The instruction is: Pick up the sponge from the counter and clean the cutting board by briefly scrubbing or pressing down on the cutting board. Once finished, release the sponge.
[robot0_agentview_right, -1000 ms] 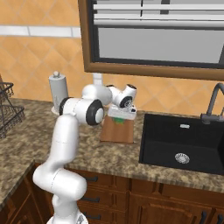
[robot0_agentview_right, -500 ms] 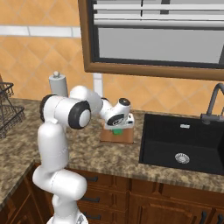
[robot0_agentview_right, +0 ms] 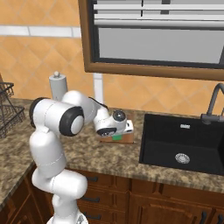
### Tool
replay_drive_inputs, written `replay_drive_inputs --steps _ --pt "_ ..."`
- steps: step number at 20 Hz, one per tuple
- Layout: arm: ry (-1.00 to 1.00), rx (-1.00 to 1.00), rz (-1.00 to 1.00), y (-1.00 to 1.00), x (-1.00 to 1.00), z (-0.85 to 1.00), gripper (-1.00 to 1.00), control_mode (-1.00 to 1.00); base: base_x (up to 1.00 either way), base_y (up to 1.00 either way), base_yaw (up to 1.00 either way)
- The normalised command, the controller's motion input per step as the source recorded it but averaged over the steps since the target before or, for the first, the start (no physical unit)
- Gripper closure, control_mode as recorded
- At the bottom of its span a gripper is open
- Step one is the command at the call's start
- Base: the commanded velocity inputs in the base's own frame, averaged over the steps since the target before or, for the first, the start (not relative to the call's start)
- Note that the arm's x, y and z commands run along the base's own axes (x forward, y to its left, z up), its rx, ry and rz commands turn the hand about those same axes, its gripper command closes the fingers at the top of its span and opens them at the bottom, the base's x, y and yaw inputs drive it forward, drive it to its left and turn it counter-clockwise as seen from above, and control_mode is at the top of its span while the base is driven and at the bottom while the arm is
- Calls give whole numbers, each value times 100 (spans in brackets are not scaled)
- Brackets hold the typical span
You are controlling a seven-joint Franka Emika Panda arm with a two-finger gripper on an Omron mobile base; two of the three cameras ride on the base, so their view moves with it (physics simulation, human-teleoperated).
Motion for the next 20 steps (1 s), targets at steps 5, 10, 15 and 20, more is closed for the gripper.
replay_drive_inputs --steps 5,10,15,20 --pt "0 7 0 -75 29 0 100 -100 0 0 0" --pt "0 5 0 -63 16 0 100 -100 0 0 0" --pt "1 2 1 -19 47 -7 100 -100 0 0 0" --pt "7 0 7 25 95 -5 100 -100 0 0 0"
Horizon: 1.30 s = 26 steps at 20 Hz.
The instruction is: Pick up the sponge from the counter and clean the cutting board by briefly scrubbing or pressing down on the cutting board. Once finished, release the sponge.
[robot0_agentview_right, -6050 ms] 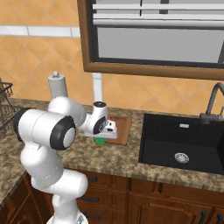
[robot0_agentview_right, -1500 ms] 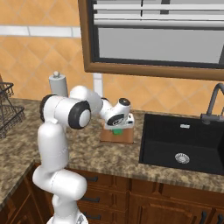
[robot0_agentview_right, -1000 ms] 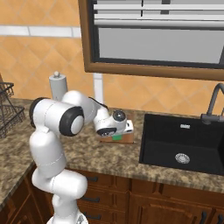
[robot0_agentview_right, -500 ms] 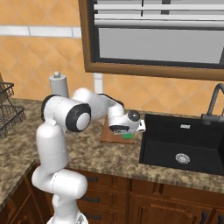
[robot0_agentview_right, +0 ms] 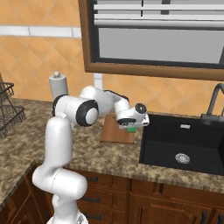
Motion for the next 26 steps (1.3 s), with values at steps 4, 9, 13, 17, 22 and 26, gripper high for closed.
replay_drive_inputs --steps 4,9,13,17,22,26 --pt "8 0 7 24 100 0 100 -100 0 0 0" --pt "6 0 5 8 87 -6 100 -100 0 0 0" --pt "1 0 1 0 -32 -41 100 -100 0 0 0" --pt "-3 1 0 -2 -100 -54 100 -100 0 0 0" --pt "-8 0 3 -1 -100 -60 100 -100 0 0 0" --pt "-9 0 5 0 -100 -53 100 -100 0 0 0"
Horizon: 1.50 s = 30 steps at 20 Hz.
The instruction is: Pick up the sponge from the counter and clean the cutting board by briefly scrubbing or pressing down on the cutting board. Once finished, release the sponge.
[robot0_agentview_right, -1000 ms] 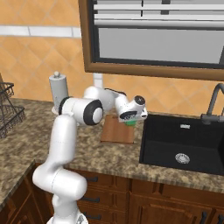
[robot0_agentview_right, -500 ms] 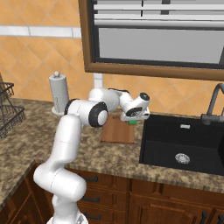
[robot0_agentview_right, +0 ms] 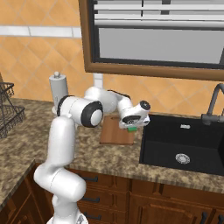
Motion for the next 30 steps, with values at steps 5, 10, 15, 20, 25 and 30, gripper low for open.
replay_drive_inputs --steps 5,10,15,20,25,30 --pt "-12 0 6 0 -100 -38 100 -100 0 0 0" --pt "-16 0 6 0 -100 -24 100 -100 0 0 0" --pt "-13 0 8 -1 -100 -16 100 -100 0 0 0" --pt "-2 -5 18 39 -29 40 100 -100 0 0 0" --pt "18 -19 39 100 36 98 100 -100 0 0 0" --pt "24 -15 55 100 17 36 100 -100 0 0 0"
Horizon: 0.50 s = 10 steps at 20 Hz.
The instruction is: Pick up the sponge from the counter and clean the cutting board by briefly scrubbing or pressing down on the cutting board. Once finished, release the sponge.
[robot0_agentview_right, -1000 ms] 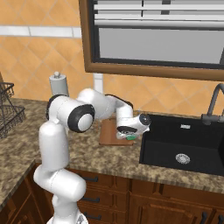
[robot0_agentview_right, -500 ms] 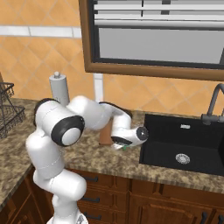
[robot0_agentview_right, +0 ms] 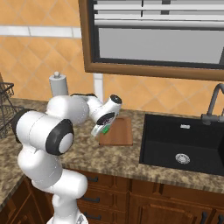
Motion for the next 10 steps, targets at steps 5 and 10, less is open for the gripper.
replay_drive_inputs --steps 5,10 --pt "8 -11 20 99 -9 -36 100 -100 0 0 0" --pt "7 0 12 88 -14 -63 100 -100 0 0 0"
